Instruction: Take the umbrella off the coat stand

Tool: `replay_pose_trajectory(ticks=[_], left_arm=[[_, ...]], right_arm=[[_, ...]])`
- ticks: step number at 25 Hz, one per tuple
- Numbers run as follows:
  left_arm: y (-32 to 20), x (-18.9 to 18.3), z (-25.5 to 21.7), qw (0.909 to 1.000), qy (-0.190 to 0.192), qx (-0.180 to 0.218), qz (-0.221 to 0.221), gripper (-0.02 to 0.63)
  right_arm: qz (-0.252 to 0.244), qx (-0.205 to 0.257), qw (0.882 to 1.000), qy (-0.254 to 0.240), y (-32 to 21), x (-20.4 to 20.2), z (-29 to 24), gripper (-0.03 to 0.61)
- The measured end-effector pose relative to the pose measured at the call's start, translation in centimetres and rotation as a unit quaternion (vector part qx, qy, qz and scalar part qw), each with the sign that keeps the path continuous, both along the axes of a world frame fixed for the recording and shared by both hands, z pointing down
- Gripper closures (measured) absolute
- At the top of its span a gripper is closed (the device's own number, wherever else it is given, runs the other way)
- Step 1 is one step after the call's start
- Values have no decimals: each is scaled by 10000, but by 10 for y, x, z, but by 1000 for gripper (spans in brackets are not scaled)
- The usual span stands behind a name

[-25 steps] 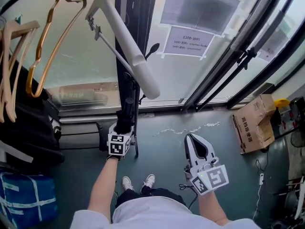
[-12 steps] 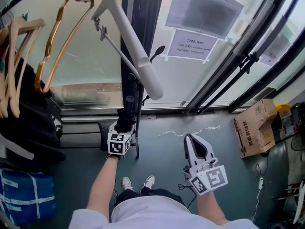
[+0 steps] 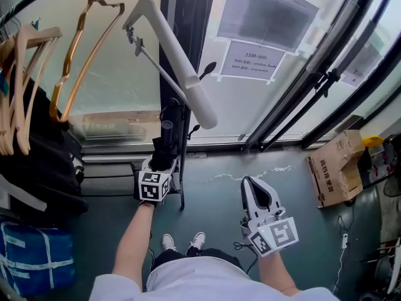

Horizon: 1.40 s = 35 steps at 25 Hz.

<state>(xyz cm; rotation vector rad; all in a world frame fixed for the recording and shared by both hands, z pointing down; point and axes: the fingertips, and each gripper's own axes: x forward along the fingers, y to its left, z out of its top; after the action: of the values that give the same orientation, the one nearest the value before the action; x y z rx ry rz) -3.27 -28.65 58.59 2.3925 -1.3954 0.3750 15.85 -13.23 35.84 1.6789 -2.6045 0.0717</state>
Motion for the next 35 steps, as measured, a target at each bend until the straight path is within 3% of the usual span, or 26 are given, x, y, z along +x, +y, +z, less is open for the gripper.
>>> replay_pose_trajectory(ticks=[16,31,35], left_arm=[[-11,-12,-41,9992,60,400,-40,354],[-26,-9,-56,9989,-213,408,67,354],[-29,-12,-67,9987,-128,497,-29,354]], right_arm=[[-39,30,10000,12,4,-5,-1,560],[-82,63,9999,-59,2,-6,-1,560],[-63,80,9999,-89,2,-3,-2,560]])
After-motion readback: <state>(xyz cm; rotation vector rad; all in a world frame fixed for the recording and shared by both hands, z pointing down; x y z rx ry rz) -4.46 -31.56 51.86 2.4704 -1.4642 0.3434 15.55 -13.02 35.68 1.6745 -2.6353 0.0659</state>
